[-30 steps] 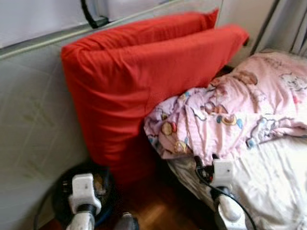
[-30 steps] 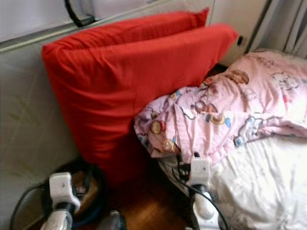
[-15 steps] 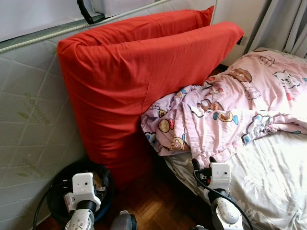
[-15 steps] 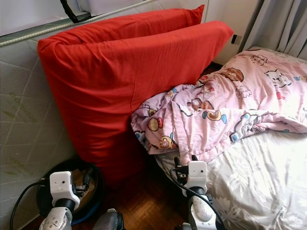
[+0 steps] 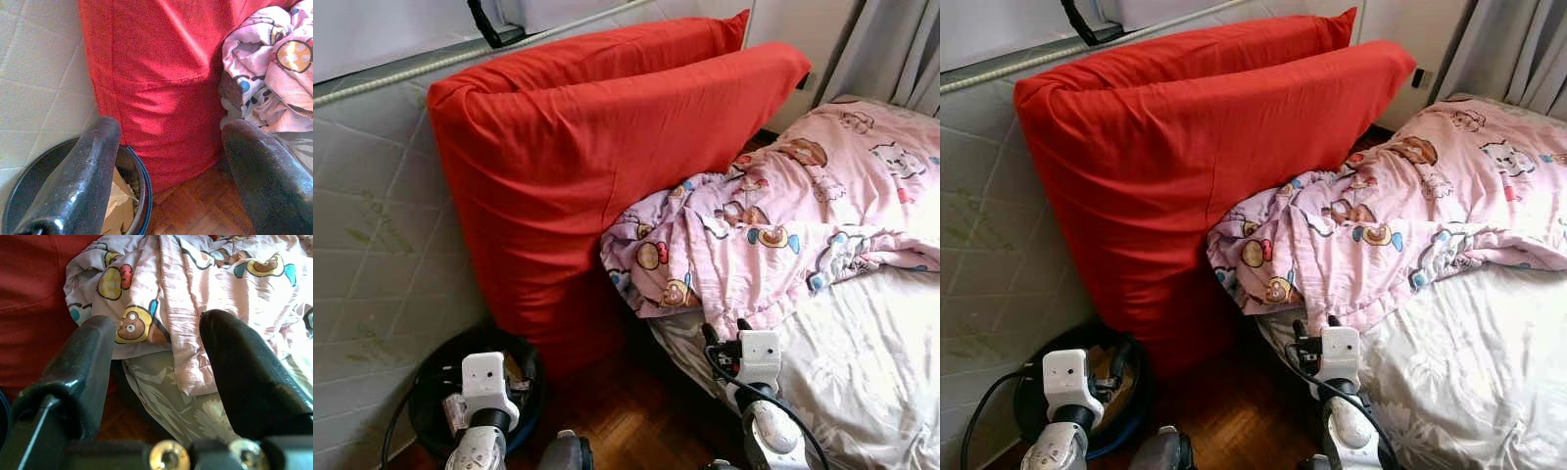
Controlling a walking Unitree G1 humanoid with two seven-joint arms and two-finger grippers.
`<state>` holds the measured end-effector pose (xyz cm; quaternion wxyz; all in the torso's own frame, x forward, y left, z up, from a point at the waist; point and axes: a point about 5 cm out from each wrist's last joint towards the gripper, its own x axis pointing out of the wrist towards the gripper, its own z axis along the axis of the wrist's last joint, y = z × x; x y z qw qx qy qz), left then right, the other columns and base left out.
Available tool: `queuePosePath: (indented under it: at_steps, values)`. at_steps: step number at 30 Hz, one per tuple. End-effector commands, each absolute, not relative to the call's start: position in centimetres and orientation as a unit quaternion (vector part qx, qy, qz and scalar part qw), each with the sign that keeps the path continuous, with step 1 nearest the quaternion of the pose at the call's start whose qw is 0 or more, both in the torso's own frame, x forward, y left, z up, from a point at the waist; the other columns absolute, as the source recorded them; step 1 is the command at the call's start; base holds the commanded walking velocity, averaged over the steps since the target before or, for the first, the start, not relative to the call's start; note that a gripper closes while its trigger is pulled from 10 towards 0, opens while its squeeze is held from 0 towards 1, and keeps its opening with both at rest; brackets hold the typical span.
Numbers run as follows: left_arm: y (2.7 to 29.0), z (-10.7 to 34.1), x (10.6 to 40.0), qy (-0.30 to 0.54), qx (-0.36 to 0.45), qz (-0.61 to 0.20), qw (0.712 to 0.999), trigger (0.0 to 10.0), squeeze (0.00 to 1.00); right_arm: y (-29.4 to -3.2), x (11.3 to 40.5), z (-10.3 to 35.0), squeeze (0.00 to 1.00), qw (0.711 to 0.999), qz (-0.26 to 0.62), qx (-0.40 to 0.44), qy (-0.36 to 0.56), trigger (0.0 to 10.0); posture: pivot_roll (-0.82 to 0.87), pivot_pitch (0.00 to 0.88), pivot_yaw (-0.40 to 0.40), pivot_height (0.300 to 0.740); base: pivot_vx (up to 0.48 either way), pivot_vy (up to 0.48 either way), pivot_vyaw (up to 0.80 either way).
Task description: Clean up the room
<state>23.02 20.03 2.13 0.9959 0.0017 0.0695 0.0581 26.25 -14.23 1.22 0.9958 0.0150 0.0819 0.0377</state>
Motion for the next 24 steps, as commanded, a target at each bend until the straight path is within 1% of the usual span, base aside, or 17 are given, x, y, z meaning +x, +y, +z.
queuePosePath:
  at_steps: [1,24]
  values:
    - [20.16,2.25,22.95,0.070,0.008,0.055,0.996,10.0,0.00,-14.09,26.09,0.94,0.00,0.995,0.043,0.016,0.088,10.0,-0.04,0.091,0.027,0.630,0.000,0.000,0.00]
    - [20.14,2.20,23.01,0.073,0.009,0.053,0.996,10.0,0.00,-13.85,26.16,0.97,0.00,0.995,0.053,0.025,0.081,10.0,-0.04,0.092,0.028,0.630,0.000,0.000,0.00]
